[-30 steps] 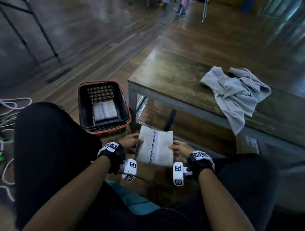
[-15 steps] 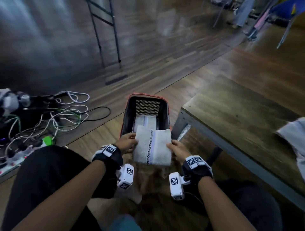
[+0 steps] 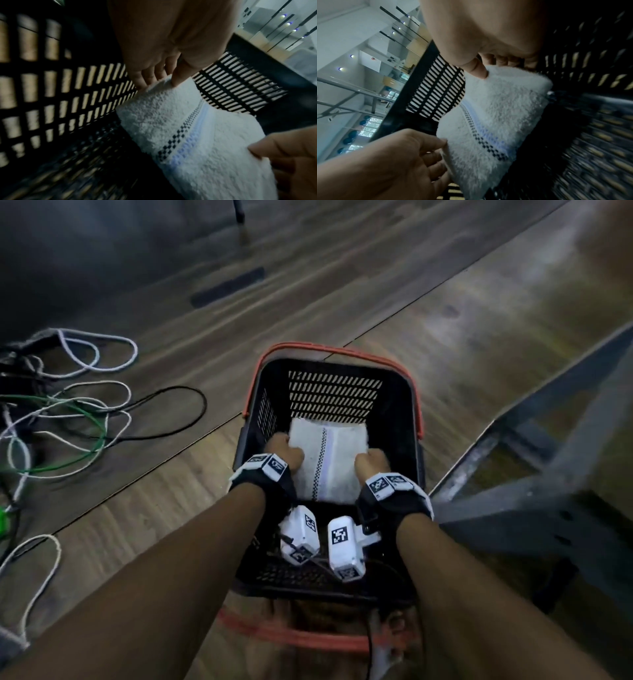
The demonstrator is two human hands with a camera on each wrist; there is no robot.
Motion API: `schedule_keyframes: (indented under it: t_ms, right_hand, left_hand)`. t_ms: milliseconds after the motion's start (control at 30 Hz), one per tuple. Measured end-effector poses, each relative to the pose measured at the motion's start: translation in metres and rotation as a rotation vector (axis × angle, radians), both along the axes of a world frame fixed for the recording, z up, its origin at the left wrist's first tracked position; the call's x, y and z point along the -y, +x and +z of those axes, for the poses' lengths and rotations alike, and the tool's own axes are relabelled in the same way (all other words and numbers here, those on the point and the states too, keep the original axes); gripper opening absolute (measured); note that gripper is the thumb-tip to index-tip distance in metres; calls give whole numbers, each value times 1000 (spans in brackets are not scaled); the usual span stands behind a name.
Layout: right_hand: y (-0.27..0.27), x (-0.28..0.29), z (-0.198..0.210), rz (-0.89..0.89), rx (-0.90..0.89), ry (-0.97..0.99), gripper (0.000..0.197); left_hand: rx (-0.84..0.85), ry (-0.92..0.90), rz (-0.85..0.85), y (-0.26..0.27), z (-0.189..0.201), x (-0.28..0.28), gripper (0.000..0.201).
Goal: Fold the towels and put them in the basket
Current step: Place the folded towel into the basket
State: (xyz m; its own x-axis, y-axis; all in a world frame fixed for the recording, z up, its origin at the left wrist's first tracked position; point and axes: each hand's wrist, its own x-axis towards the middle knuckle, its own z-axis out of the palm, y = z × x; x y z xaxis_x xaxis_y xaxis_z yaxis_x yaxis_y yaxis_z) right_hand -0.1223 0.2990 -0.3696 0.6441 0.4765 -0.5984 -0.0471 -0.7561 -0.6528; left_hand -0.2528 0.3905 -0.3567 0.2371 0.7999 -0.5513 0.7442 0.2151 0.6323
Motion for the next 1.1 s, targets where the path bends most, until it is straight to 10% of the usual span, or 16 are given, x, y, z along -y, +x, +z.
schedule_keyframes:
  t_ms: [600,800,1100]
  right_hand:
    - [2,-18,-22,25,98,0,46]
    - [-16,-20,-32,406,739,12,57]
    - [-22,-20,-99,503,932,-22,60]
  left_hand:
    - [-115,30,-32,12,-37,-17,46]
    - [-176,432,-303,25,-42,-7,54]
    - [-241,605,-430,19,-104,4,55]
